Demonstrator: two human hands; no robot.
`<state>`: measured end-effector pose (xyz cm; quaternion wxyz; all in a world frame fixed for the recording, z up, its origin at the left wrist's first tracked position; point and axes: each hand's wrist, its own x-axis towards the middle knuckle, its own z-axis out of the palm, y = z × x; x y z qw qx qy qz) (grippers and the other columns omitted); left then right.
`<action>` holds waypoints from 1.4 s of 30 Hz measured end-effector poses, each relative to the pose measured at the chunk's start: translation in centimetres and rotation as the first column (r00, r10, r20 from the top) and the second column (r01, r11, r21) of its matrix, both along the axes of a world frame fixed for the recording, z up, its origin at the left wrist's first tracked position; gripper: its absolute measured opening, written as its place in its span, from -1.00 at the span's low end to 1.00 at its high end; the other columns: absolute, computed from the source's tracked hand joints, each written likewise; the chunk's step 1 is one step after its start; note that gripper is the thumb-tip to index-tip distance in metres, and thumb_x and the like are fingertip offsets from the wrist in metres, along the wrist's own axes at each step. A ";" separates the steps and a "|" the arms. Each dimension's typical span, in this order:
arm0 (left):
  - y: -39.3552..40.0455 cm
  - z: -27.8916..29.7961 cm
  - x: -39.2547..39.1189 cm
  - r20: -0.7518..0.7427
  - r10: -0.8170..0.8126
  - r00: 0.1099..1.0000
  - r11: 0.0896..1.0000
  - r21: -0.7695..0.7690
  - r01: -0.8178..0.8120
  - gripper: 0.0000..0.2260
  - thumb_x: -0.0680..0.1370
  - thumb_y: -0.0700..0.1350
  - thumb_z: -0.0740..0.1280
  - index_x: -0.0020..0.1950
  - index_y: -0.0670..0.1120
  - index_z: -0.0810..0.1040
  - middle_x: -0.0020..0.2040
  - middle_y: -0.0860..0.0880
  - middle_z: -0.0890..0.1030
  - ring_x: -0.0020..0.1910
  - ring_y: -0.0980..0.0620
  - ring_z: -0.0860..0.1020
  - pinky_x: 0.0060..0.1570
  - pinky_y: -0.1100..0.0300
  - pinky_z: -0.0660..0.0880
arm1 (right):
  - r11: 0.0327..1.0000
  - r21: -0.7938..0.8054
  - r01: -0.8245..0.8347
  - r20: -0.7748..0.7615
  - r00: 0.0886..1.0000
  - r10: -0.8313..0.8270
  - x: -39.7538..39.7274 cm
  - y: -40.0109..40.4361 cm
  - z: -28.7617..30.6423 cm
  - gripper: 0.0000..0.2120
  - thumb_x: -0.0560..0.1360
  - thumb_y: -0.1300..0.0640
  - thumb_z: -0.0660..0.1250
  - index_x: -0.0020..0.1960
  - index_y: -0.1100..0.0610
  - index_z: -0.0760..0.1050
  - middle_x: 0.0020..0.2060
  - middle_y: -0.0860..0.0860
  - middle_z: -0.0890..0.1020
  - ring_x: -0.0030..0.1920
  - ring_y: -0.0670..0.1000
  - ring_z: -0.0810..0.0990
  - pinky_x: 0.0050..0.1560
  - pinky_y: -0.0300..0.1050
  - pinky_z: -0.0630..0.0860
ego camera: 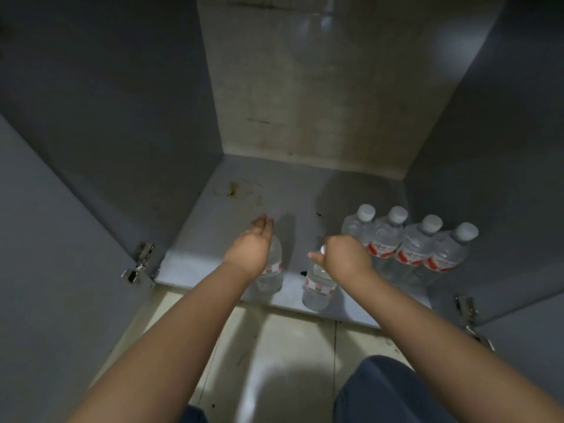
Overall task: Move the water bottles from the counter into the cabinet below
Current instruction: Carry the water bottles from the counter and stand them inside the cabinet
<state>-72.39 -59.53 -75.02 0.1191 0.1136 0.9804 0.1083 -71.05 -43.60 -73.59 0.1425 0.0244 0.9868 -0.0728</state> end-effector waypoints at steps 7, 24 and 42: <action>0.1 0.5 0.6 -0.005 0.013 1.000 1.000 -0.026 -0.013 -0.42 0.58 -0.37 0.05 0.53 -0.21 -0.15 0.57 -0.17 -0.11 0.56 -0.09 -0.06 0.51 0.16 0.01 | 0.972 -0.053 -0.229 0.093 0.968 0.233 -2.1 1.5 1.1 -0.68 0.54 0.33 0.20 0.28 0.23 0.47 0.29 0.17 0.49 0.30 0.12 0.46 0.30 -0.13 0.35; 0.9 -0.5 -0.3 -0.012 -0.022 1.000 0.999 -0.031 0.021 -0.43 0.58 -0.39 0.02 0.53 -0.24 -0.17 0.57 -0.19 -0.13 0.56 -0.10 -0.08 0.52 0.18 -0.05 | 0.992 0.031 -0.122 -0.017 0.992 0.123 -4.7 1.1 0.0 -0.75 0.55 0.21 0.24 0.20 0.25 0.46 0.21 0.22 0.55 0.25 0.18 0.51 0.18 -0.08 0.44; 0.7 -0.7 -0.2 -0.027 -0.003 1.000 1.000 -0.005 0.003 -0.38 0.56 -0.41 0.06 0.53 -0.21 -0.20 0.57 -0.15 -0.16 0.57 -0.05 -0.11 0.52 0.22 -0.03 | 1.000 0.001 -0.028 -0.084 0.996 0.028 -7.8 2.2 -0.5 -0.72 0.58 0.28 0.19 0.26 0.35 0.40 0.24 0.27 0.51 0.27 0.20 0.47 0.22 -0.07 0.42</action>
